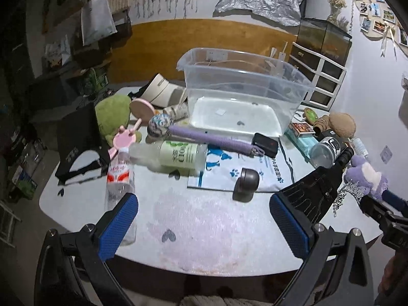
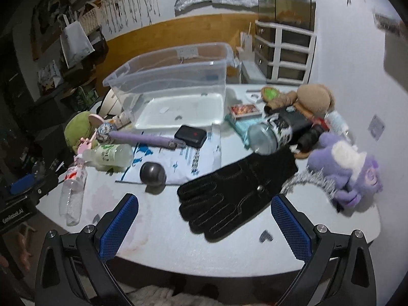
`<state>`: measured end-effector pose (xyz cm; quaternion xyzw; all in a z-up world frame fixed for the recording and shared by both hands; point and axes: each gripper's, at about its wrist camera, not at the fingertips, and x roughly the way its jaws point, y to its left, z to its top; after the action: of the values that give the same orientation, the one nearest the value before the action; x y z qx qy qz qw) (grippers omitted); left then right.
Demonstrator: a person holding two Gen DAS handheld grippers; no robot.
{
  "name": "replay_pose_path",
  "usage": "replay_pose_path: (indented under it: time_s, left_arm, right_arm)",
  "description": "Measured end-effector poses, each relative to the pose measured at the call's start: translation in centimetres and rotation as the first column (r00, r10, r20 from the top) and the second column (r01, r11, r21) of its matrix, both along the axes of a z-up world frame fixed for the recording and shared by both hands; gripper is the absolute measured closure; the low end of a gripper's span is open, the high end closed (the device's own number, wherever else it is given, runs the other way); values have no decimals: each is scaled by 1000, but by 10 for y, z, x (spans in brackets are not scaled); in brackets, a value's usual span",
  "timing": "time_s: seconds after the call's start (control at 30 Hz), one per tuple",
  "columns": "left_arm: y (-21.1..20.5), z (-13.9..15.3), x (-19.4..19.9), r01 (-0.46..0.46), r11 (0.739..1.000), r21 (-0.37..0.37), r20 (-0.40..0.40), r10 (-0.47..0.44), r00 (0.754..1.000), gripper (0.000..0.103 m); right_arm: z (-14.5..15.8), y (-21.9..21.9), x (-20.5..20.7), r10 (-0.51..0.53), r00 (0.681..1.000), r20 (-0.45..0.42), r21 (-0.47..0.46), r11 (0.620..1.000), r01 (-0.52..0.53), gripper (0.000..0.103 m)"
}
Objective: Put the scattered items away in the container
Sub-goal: 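Move the right tool toward the purple massager on the table, then close the right gripper on the purple rope handle of the massager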
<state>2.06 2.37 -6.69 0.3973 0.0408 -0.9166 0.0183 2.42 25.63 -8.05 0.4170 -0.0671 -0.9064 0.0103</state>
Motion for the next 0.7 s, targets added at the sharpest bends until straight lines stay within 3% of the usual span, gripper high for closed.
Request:
replay_pose_path:
  time_s: [0.37, 0.7]
  left_arm:
    - [-26, -16, -23, -40, 997, 59, 101, 34, 994, 0]
    - [-60, -11, -97, 11, 998, 62, 68, -16, 998, 1]
  right_arm:
    - [-13, -27, -23, 82, 994, 66, -60, 995, -78, 0]
    - [-9, -52, -79, 21, 998, 64, 10, 1000, -22, 0]
